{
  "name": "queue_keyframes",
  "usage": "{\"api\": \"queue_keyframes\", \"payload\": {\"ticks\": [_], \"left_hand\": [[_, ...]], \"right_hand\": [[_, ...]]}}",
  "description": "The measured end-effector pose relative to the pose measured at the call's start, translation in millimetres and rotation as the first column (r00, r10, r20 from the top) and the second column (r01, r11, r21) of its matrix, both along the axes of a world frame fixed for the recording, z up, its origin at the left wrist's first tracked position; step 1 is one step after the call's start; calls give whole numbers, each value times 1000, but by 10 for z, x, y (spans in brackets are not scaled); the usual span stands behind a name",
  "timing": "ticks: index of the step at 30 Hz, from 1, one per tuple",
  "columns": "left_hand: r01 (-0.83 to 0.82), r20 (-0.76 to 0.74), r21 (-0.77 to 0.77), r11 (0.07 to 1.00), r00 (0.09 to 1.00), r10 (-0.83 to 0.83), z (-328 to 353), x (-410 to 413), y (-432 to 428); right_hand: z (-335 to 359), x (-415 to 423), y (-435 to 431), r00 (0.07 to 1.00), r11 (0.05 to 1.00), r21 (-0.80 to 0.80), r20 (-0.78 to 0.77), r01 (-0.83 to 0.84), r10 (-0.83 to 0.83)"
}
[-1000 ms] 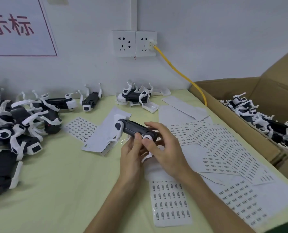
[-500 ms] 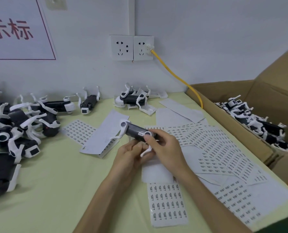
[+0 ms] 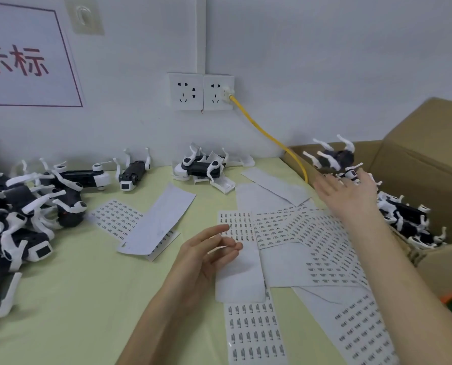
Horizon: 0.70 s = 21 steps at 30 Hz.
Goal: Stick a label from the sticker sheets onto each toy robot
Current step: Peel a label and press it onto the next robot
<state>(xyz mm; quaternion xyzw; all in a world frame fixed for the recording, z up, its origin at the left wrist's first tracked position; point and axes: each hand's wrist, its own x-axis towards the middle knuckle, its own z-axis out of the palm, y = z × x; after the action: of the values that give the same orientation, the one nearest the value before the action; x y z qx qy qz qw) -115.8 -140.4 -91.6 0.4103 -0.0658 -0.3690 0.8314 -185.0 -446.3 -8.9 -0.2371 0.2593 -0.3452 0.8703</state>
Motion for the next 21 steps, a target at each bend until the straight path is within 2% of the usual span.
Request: {"api": "queue_keyframes", "payload": {"ticks": [3, 7, 11, 14, 15, 17, 19, 21], "left_hand": [[-13, 3, 31, 999, 1000, 13, 1, 6, -9], [-34, 17, 72, 997, 999, 33, 6, 15, 3], [-77, 25, 87, 993, 997, 75, 17, 29, 29], [-173, 141, 139, 975, 978, 154, 14, 56, 53], [-230, 223, 178, 957, 956, 188, 21, 63, 61], [-353, 419, 262, 898, 880, 224, 51, 73, 87], [-495, 602, 316, 809, 764, 232, 125, 114, 126], [-711, 776, 323, 624, 577, 256, 210, 270, 202]], "right_hand": [[-171, 90, 105, 955, 977, -185, -293, -103, 45], [-454, 307, 680, 892, 855, -399, -427, -331, 147], [-679, 466, 1205, 847, 550, -680, -522, -485, 102], [-898, 472, 1399, 818, 161, -816, -571, -555, -75], [-939, 474, 1422, 806, 58, -816, -578, -575, -127], [-959, 480, 1435, 799, -15, -807, -583, -591, -151], [-964, 487, 1409, 802, 2, -811, -579, -585, -149], [-974, 500, 1378, 814, 35, -823, -565, -566, -136]]}}
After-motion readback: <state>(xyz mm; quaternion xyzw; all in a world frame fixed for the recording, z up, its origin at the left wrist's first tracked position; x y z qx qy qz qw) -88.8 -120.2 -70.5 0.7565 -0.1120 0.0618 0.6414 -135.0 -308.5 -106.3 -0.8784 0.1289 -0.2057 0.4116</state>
